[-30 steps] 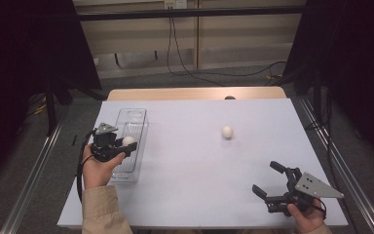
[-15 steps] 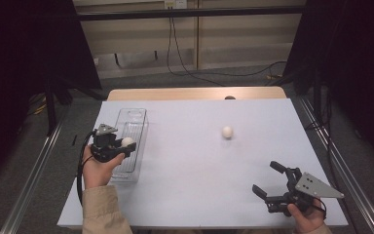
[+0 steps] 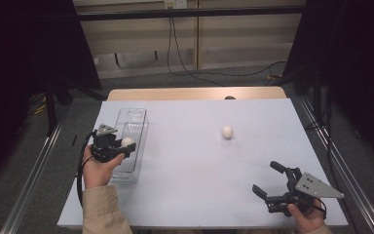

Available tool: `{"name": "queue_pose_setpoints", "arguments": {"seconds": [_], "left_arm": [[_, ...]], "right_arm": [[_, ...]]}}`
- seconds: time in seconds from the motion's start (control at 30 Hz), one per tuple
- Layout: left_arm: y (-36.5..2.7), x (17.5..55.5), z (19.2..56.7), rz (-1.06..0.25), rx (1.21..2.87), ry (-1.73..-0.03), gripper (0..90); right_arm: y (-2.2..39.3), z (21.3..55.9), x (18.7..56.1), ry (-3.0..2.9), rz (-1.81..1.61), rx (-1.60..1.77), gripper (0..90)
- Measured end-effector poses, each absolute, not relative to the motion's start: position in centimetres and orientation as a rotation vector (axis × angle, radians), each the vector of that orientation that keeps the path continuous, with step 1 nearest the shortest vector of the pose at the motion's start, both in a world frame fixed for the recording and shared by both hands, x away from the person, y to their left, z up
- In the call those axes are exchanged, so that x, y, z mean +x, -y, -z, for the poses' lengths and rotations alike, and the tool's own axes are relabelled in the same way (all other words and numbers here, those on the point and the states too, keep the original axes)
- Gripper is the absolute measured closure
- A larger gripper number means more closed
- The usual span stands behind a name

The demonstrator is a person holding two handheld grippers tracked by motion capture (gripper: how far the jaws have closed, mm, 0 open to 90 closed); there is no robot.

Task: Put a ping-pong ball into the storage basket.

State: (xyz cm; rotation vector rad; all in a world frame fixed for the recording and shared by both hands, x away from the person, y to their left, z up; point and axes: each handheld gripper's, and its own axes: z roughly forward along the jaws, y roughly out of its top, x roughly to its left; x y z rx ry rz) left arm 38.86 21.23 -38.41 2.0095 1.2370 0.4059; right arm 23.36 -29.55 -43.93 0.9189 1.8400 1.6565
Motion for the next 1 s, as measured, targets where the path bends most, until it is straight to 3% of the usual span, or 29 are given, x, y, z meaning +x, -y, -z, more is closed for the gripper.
{"name": "queue_pose_setpoints", "arguments": {"seconds": [1.0], "left_arm": [[-21.89,38.95,39.11,-0.457,2.031,-1.261,50.8]], "right_arm": [[29.42,43.87,23.44,-1.841,-1.658,0.914,1.3]]}}
